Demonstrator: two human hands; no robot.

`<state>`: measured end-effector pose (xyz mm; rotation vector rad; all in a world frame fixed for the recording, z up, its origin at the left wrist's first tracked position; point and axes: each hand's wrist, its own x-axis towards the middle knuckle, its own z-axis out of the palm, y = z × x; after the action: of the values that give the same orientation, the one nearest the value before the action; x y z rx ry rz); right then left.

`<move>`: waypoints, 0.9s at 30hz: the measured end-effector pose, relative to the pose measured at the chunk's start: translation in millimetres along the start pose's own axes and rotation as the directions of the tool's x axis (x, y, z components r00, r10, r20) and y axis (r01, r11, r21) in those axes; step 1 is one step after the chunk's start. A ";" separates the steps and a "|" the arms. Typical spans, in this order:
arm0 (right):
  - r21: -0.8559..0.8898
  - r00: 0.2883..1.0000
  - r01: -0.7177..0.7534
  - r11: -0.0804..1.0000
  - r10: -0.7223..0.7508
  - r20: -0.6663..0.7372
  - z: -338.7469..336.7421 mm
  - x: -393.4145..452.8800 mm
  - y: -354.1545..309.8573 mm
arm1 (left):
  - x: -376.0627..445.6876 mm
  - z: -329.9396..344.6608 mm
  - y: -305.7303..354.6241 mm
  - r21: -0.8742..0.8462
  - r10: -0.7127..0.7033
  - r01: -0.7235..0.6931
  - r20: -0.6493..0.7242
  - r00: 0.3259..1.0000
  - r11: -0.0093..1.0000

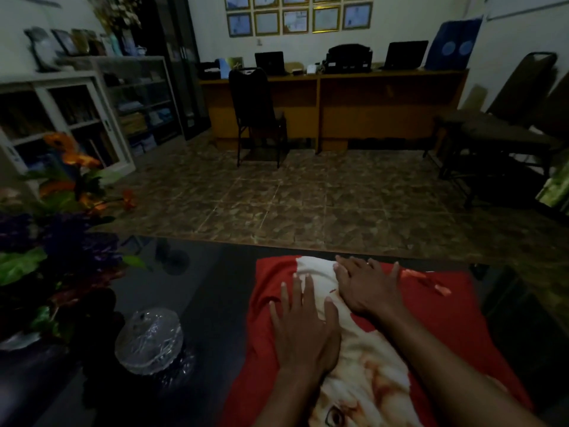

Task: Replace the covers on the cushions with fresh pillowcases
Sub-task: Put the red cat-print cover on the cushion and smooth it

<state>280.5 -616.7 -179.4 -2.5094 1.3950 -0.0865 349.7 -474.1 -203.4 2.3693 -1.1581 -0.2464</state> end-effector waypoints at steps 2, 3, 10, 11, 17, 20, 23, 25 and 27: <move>-0.010 1.000 -0.006 1.000 0.005 -0.022 1.2 0.9 -2.0 | 4.4 -0.4 -0.8 0.007 -0.013 0.013 0.026 1.000 1.000; -0.014 1.000 -0.018 1.000 0.018 -0.010 0.6 2.0 -2.3 | 4.4 -2.1 0.0 0.009 -0.018 0.018 0.055 0.998 1.000; 0.235 0.995 -0.086 0.968 0.070 0.073 -12.8 36.5 -35.7 | -26.4 -8.0 -5.9 -0.015 -0.034 0.035 0.057 0.998 0.999; 0.225 0.996 -0.080 0.971 0.067 0.067 -11.3 41.0 -40.7 | -28.5 -7.1 -7.4 -0.014 -0.037 0.038 0.055 0.998 0.999; 0.346 0.946 -0.183 0.920 0.261 -0.192 0.0 53.7 -45.1 | -29.1 0.0 -10.2 -0.017 -0.027 0.028 0.010 1.000 0.999; 0.348 0.913 -0.188 0.918 0.294 -0.283 2.6 50.5 -45.0 | -22.2 2.0 -12.0 0.001 -0.004 0.004 0.015 1.000 1.000; 0.442 0.929 -0.151 0.884 0.279 -0.241 1.6 41.4 -34.9 | -23.1 -4.4 -10.4 0.047 0.051 -0.053 0.046 0.998 0.997; 0.561 0.958 -0.060 0.826 0.206 -0.200 -9.6 29.1 -17.7 | -18.8 -13.2 -8.1 0.127 0.086 -0.092 0.050 0.995 0.988; 0.539 0.969 0.020 0.842 0.116 -0.218 -25.7 10.7 7.6 | -8.8 -21.7 2.1 0.173 0.130 -0.142 0.083 0.988 0.974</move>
<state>275.2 -634.7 -157.5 -2.0335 1.2870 -0.6997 350.7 -460.8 -183.9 2.4375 -1.4240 -0.1875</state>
